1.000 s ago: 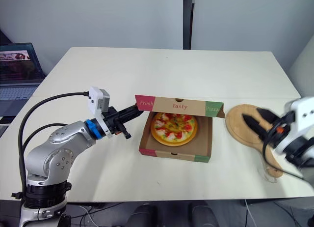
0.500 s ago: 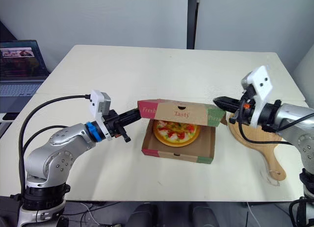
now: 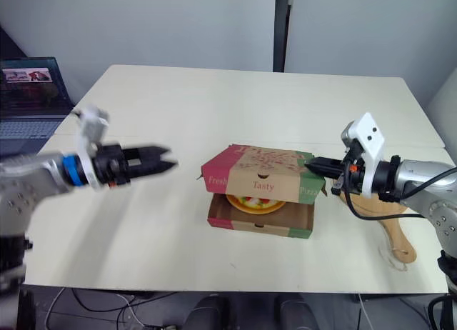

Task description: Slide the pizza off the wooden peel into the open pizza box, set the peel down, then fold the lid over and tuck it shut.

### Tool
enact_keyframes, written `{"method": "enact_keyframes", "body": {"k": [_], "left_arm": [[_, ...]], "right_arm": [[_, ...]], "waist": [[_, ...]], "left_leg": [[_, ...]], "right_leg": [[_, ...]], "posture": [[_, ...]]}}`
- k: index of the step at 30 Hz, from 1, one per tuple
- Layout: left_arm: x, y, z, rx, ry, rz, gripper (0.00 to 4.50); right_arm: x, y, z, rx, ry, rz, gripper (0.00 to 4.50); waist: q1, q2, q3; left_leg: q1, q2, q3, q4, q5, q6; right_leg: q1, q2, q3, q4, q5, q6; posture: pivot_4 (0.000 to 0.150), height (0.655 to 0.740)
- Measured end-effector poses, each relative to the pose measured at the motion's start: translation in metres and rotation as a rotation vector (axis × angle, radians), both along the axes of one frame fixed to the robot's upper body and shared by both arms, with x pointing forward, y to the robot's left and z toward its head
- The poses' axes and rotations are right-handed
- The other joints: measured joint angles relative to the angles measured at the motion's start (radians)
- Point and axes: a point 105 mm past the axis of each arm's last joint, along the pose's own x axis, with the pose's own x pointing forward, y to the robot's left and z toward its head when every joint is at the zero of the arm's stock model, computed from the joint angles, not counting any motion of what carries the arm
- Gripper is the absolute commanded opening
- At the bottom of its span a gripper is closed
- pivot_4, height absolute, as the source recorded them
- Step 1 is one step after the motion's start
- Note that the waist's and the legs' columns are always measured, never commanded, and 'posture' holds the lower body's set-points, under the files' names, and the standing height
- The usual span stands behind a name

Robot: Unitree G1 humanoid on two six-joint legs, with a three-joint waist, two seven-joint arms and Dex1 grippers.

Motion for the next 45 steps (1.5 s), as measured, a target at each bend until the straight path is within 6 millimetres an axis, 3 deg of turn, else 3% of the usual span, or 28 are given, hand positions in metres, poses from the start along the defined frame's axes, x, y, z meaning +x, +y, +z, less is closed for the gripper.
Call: {"method": "enact_keyframes", "body": {"k": [1,3,9,13,16,20,26,29,35,45], "left_arm": [[0.0,-0.007,0.016,-0.03,-0.04,-0.033,3.02],[0.0,-0.021,0.025,-0.039,-0.072,-0.091,2.84],[0.002,-0.076,-0.031,0.139,-0.031,-0.33,1.2],[0.007,-0.101,-0.041,0.208,-0.104,-0.416,0.02],[0.007,-0.107,-0.047,0.254,-0.132,-0.459,0.02],[0.009,-0.104,-0.058,0.315,-0.142,-0.487,0.02],[0.009,-0.103,-0.06,0.321,-0.15,-0.497,0.02],[0.009,-0.105,-0.059,0.308,-0.153,-0.499,0.02],[0.01,-0.108,-0.059,0.324,-0.163,-0.502,0.02],[0.014,-0.112,-0.078,0.428,-0.159,-0.528,0.02]], "right_arm": [[-0.001,0.001,-0.002,-0.003,0.004,0.006,0.0],[-0.003,0.002,-0.002,-0.008,-0.001,0.012,0.0],[-0.009,0.01,-0.011,-0.018,0.004,0.039,0.0],[-0.008,0.013,-0.012,0.005,-0.007,0.024,0.0],[-0.006,0.009,-0.006,0.019,-0.038,-0.015,0.0],[-0.001,-0.012,-0.001,0.028,-0.072,-0.126,0.0],[-0.014,-0.043,-0.035,-0.087,0.02,-0.226,0.0],[-0.024,-0.029,-0.049,-0.094,0.06,-0.152,0.0],[-0.026,-0.003,-0.047,-0.039,0.04,-0.071,0.0],[-0.033,0.0,-0.06,-0.042,0.083,-0.058,0.0]], "waist": [[-0.001,0.0,0.0],[-0.005,0.001,0.0],[-0.008,0.001,0.0],[-0.008,0.001,0.0],[-0.009,0.001,0.0],[-0.007,0.001,0.0],[-0.004,0.001,0.0],[-0.01,0.001,0.0],[-0.011,0.001,0.0],[-0.008,0.001,0.0]], "left_leg": [[0.0,0.0,0.001,-0.001,0.0,0.0],[0.0,-0.001,0.001,-0.002,0.0,0.0],[-0.001,0.0,0.001,-0.002,0.0,0.0],[-0.001,0.0,0.001,-0.002,0.0,0.0],[-0.001,0.0,0.001,-0.002,0.0,0.0],[-0.001,0.0,0.001,-0.002,0.0,0.0],[-0.001,0.0,0.0,-0.001,0.0,0.0],[-0.001,0.0,0.001,0.0,0.0,0.0],[0.0,0.001,0.0,0.0,0.0,0.0],[-0.001,0.001,0.0,0.001,0.0,0.0]], "right_leg": [[0.0,-0.001,0.001,-0.002,0.001,-0.001],[0.001,-0.001,0.001,-0.004,0.003,-0.002],[0.0,0.0,0.001,-0.004,0.003,-0.002],[0.0,0.0,0.001,-0.004,0.003,-0.002],[0.0,0.0,0.001,-0.004,0.003,-0.002],[0.0,0.0,0.001,-0.004,0.003,-0.002],[0.0,0.0,0.001,-0.004,0.003,-0.002],[0.0,0.001,0.002,-0.003,0.003,-0.002],[0.001,0.003,0.002,-0.002,0.003,-0.002],[0.001,0.003,0.002,-0.002,0.003,-0.002]], "posture": [[0.15,0.74],[0.15,0.74],[0.15,0.74],[0.15,0.74],[0.15,0.74],[0.15,0.74],[0.15,0.74],[0.15,0.74],[0.15,0.74],[0.15,0.74]]}}
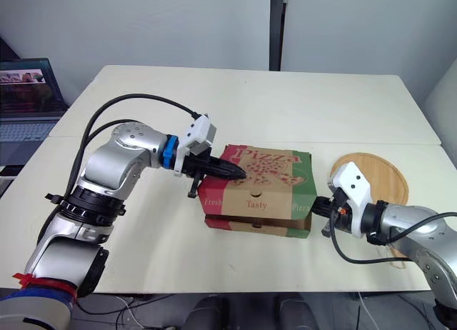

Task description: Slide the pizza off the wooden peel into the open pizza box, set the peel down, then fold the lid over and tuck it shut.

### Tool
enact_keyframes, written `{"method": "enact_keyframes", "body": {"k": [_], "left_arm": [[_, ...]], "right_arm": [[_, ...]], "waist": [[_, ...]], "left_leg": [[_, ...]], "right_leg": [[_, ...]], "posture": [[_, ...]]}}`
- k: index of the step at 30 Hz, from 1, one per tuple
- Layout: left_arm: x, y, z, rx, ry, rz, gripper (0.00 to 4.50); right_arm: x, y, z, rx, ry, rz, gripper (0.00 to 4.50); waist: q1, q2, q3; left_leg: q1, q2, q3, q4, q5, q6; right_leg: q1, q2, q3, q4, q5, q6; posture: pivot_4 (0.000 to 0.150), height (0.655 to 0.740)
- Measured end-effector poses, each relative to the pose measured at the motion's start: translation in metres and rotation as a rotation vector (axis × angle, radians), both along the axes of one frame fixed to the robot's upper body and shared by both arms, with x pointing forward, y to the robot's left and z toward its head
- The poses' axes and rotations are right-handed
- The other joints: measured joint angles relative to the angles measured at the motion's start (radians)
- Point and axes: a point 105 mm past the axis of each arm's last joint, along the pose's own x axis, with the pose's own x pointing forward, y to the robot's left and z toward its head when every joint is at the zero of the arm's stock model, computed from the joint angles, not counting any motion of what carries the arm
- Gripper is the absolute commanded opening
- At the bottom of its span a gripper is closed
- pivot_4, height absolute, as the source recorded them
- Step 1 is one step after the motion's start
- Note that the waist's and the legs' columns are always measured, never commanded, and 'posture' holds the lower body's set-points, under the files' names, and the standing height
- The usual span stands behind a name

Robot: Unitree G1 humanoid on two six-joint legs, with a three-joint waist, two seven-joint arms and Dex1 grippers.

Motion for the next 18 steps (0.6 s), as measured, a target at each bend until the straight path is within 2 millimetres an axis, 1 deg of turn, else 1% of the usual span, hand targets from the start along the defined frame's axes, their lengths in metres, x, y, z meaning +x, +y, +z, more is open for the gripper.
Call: {"method": "enact_keyframes", "body": {"k": [2,4,5,7,11,14,16,18], "left_arm": [[0.002,-0.001,-0.003,0.007,0.003,0.005,0.02],[0.003,-0.001,-0.006,0.018,0.003,0.005,0.02],[0.004,0.0,-0.007,0.029,-0.003,0.006,0.02],[0.005,0.001,-0.008,0.039,-0.006,0.012,0.02],[0.005,0.005,-0.016,0.09,-0.034,-0.005,0.02],[0.005,0.006,-0.018,0.1,-0.044,-0.007,0.0],[0.006,0.007,-0.018,0.1,-0.047,-0.007,0.0],[0.006,0.007,-0.017,0.097,-0.04,-0.001,0.0]], "right_arm": [[-0.004,-0.002,-0.005,-0.015,0.014,-0.008,0.0],[-0.007,-0.01,-0.01,-0.036,0.036,-0.032,0.0],[-0.01,-0.018,-0.013,-0.056,0.05,-0.046,0.0],[-0.013,-0.025,-0.013,-0.076,0.052,-0.055,0.0],[-0.031,-0.044,-0.013,-0.181,0.074,-0.035,0.0],[-0.033,-0.049,-0.001,-0.196,0.023,-0.028,0.57],[-0.033,-0.047,0.009,-0.186,-0.019,-0.018,1.2],[-0.034,-0.035,0.024,-0.153,-0.075,0.033,1.93]], "waist": [[0.0,0.0,0.0],[0.0,0.0,0.0],[0.001,0.0,0.0],[0.0,0.0,0.0],[0.001,0.0,0.0],[-0.001,0.0,0.0],[-0.001,0.0,0.0],[-0.003,0.0,0.0]], "left_leg": [[0.0,0.0,0.0,0.0,0.0,0.0],[0.0,0.0,0.0,0.001,0.0,0.0],[0.0,0.0,0.0,0.001,0.0,0.0],[0.0,0.0,0.0,0.001,0.0,0.0],[0.0,0.0,0.0,0.001,0.0,0.0],[0.0,0.0,0.0,0.006,0.0,0.0],[0.0,0.0,0.0,0.01,-0.001,0.001],[0.0,0.0,0.0,0.012,-0.001,0.001]], "right_leg": [[0.0,0.0,0.0,0.0,0.0,0.0],[0.0,0.0,0.0,0.0,0.0,0.0],[0.0,0.0,0.0,0.0,0.0,0.0],[0.0,0.0,0.0,0.0,0.0,0.0],[0.001,0.0,0.0,0.0,0.0,0.0],[0.001,0.0,0.0,0.004,0.0,0.001],[0.001,0.0,0.0,0.007,-0.002,0.003],[0.001,0.001,0.001,0.01,-0.003,0.004]], "posture": [[0.15,0.74],[0.15,0.74],[0.15,0.74],[0.15,0.74],[0.15,0.74],[0.15,0.74],[0.15,0.74],[0.15,0.74]]}}
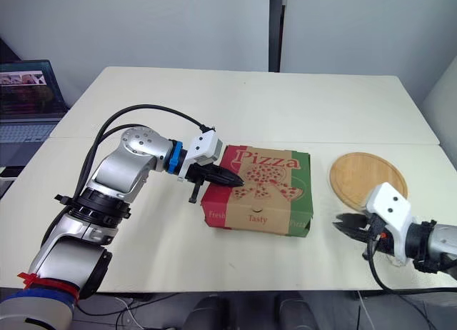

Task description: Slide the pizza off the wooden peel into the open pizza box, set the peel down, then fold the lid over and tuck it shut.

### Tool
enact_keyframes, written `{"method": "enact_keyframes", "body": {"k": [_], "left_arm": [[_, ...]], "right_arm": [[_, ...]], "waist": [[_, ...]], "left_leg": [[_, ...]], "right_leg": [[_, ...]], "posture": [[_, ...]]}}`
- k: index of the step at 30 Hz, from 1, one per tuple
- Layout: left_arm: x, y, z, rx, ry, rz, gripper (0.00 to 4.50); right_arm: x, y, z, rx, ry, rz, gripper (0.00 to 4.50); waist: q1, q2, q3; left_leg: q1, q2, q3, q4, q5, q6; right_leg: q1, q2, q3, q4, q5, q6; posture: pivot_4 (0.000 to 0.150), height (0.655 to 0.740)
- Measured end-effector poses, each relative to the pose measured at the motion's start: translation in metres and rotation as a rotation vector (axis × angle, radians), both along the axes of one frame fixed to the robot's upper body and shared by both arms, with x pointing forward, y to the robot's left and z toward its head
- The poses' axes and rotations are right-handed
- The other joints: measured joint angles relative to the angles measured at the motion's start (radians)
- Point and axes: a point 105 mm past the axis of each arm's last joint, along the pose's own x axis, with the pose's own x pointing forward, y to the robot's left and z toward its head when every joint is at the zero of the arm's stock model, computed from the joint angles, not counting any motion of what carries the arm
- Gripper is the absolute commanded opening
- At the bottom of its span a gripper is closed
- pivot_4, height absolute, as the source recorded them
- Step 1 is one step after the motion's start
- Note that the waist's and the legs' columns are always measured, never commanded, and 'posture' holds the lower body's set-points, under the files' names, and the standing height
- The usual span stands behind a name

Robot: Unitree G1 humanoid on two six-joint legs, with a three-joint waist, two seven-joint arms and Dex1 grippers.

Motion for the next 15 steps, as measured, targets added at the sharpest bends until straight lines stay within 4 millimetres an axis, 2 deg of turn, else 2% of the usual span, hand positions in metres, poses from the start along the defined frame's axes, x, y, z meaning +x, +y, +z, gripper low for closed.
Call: {"method": "enact_keyframes", "body": {"k": [3,7,10,15], "left_arm": [[0.001,0.001,0.0,-0.004,0.005,0.007,0.0],[0.001,0.001,0.002,-0.01,0.004,0.01,0.0],[0.0,-0.001,0.004,-0.015,0.001,0.002,0.0],[-0.007,-0.004,0.007,-0.008,-0.024,-0.042,0.0]], "right_arm": [[-0.004,0.022,0.009,0.013,-0.042,0.092,2.98],[-0.005,0.049,-0.004,-0.019,-0.057,0.177,4.41],[0.005,0.059,-0.005,-0.022,-0.118,0.17,4.46],[0.019,0.055,-0.011,-0.071,-0.155,0.13,4.46]], "waist": [[0.001,0.0,0.0],[0.001,0.0,0.0],[0.001,0.0,0.0],[0.003,0.0,0.0]], "left_leg": [[0.0,0.0,0.0,0.0,0.0,0.0],[0.0,0.0,0.0,0.001,0.0,0.0],[0.0,0.0,0.0,0.001,0.0,0.0],[0.0,0.0,0.0,0.001,0.0,0.0]], "right_leg": [[0.0,0.0,0.0,0.002,0.0,0.0],[0.0,0.0,0.0,0.001,0.0,0.0],[0.0,0.0,0.0,0.002,0.0,0.0],[0.0,0.0,0.0,0.001,0.0,-0.001]], "posture": [[0.15,0.74],[0.15,0.74],[0.15,0.74],[0.15,0.74]]}}
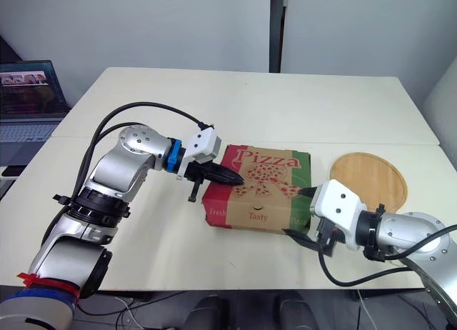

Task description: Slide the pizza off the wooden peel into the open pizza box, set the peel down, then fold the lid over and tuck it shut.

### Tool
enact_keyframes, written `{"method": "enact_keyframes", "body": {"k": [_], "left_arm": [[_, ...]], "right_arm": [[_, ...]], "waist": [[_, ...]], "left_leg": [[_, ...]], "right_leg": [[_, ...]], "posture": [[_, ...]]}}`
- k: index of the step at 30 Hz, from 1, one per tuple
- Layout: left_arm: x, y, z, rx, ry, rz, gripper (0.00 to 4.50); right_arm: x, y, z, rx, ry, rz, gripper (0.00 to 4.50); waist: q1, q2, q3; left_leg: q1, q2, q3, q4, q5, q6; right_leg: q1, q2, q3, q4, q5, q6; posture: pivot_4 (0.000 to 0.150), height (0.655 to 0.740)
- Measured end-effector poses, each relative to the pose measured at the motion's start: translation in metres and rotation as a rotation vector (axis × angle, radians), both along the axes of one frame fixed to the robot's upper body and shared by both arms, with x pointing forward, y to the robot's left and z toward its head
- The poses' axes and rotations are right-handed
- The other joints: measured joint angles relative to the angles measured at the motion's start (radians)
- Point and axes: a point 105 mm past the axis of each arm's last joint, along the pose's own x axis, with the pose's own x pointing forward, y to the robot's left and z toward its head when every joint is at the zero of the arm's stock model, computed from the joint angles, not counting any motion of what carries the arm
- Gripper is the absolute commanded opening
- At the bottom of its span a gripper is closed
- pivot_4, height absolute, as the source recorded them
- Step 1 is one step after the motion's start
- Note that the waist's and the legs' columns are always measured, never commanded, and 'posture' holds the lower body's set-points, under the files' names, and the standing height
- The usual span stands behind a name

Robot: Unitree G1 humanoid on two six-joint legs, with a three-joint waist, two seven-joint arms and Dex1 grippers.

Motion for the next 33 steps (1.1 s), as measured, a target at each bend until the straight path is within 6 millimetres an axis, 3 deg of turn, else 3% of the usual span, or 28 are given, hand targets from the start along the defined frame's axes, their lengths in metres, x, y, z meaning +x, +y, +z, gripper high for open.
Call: {"method": "enact_keyframes", "body": {"k": [5,14,24,29,33], "left_arm": [[-0.005,-0.003,0.0,0.004,-0.011,-0.023,0.0],[-0.017,-0.007,-0.007,0.033,-0.018,-0.095,0.0],[-0.019,-0.006,-0.016,0.074,-0.077,-0.114,0.0],[-0.019,-0.006,-0.016,0.08,-0.095,-0.114,0.0],[-0.018,-0.006,-0.017,0.078,-0.095,-0.106,0.0]], "right_arm": [[0.008,-0.004,-0.009,-0.054,-0.037,-0.021,4.46],[0.024,-0.007,-0.006,-0.064,-0.121,-0.059,4.46],[0.01,-0.017,-0.023,-0.05,-0.035,-0.075,4.46],[0.001,-0.031,-0.003,0.015,-0.009,-0.089,4.46],[0.002,-0.048,0.0,-0.029,-0.002,-0.142,4.46]], "waist": [[0.0,0.0,0.0],[-0.001,0.0,0.0],[0.0,0.0,0.0],[-0.001,0.0,0.0],[-0.002,0.0,-0.001]], "left_leg": [[0.0,0.0,0.0,0.0,0.0,0.0],[0.0,0.0,0.0,0.0,0.0,0.0],[0.0,0.0,0.0,0.0,0.0,0.0],[0.002,0.0,0.0,0.0,0.0,0.0],[0.002,0.0,0.0,0.0,0.0,0.0]], "right_leg": [[0.0,0.0,0.0,0.0,0.0,0.0],[0.0,0.0,0.0,0.0,0.0,-0.001],[0.0,0.0,0.0,0.001,0.0,0.0],[0.001,0.0,0.0,0.001,0.0,0.0],[0.001,0.0,0.0,0.001,0.0,0.0]], "posture": [[0.15,0.74],[0.15,0.74],[0.15,0.74],[0.15,0.74],[0.15,0.74]]}}
